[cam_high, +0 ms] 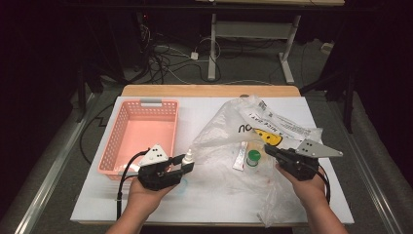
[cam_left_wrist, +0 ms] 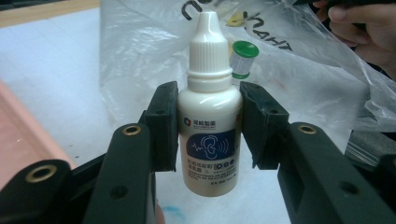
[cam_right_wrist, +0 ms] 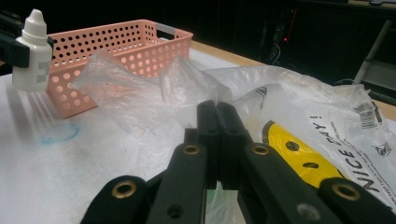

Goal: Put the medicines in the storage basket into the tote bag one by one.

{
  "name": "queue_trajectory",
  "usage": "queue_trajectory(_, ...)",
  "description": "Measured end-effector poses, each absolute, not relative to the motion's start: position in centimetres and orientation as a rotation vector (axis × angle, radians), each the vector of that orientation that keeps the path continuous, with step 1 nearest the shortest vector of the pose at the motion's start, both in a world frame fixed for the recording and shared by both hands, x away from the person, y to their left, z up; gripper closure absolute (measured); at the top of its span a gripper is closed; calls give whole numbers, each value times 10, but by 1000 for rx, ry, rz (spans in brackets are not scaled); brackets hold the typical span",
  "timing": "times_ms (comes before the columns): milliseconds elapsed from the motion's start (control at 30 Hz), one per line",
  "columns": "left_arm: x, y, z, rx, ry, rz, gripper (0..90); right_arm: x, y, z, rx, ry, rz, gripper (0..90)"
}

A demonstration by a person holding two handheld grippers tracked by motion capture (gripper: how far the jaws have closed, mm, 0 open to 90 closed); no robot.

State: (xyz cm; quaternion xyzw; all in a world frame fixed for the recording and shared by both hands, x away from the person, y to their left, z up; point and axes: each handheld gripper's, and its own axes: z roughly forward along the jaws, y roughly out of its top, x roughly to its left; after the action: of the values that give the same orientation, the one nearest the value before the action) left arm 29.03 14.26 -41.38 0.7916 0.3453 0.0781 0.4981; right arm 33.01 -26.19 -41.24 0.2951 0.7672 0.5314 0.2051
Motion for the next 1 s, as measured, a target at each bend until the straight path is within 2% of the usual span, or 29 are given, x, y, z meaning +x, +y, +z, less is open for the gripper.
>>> queue_trajectory(600,301,78,-447,2041,772,111,583,330,-260,-413,820,2147,1483,900)
queue_trajectory(1000,321,39,-456,2050,779,178,582,330,-257,-412,807,2153,1488,900)
